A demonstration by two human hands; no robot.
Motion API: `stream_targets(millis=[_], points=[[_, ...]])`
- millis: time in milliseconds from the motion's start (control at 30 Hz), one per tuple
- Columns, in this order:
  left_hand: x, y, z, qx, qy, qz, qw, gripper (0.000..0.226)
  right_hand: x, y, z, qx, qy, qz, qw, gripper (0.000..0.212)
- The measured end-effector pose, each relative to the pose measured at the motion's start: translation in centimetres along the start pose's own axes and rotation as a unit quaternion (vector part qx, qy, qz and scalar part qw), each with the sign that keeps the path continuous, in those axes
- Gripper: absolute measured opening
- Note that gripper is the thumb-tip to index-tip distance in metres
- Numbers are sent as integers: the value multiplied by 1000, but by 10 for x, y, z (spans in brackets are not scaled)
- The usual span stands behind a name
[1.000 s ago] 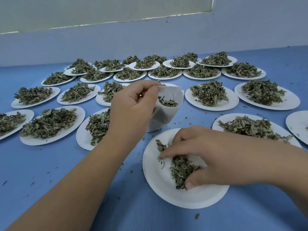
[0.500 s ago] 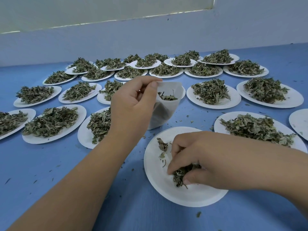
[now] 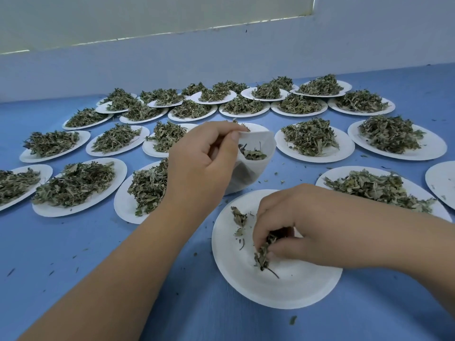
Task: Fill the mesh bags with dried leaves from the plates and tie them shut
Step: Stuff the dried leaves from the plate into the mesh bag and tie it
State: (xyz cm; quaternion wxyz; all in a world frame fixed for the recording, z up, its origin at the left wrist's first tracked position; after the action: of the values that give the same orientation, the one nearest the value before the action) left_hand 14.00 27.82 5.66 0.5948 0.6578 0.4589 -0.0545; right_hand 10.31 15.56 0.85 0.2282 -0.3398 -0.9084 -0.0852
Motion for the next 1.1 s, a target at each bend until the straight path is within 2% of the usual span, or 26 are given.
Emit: stream_targets(millis=[200,333,467,533,633,900,1100], points=[[-10,-3,2,17,14,22,1000,18,-3,-5,-36,-82,145,-16,986,13],[-19,-5,7,35,27,45,998,18,-3,-13,-60,-144,248,-43,957,15],[-20,-8,12,64,5,24,998,20,-7,-19,-80,-229,282,-55,930,17],[-19,-8,14,76,-3,14,997,21,-10,-21,-85,-269,269,-44,924,19],[-18,-9,16,85,-17,-2,996,21,-13,-21,-83,-288,252,-13,924,19],[-19,-12,23,101,-30,-29,994,18,-21,-16,-75,-343,134,83,926,12],[-20,-14,25,114,-26,-38,992,20,-13,-17,-72,-362,7,100,927,9]])
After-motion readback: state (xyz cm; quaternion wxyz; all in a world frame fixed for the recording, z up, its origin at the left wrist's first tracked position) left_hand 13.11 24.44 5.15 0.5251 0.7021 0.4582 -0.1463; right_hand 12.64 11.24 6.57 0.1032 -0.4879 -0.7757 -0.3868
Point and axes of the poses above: each hand's wrist, its own y-axis towards the middle knuckle, its own z-axis out of the palm, x = y × z, the point moved 8 cm from there along y, towards the middle knuckle, and after that the axes turned 4 degrees about -x, right-handed, at the moved point
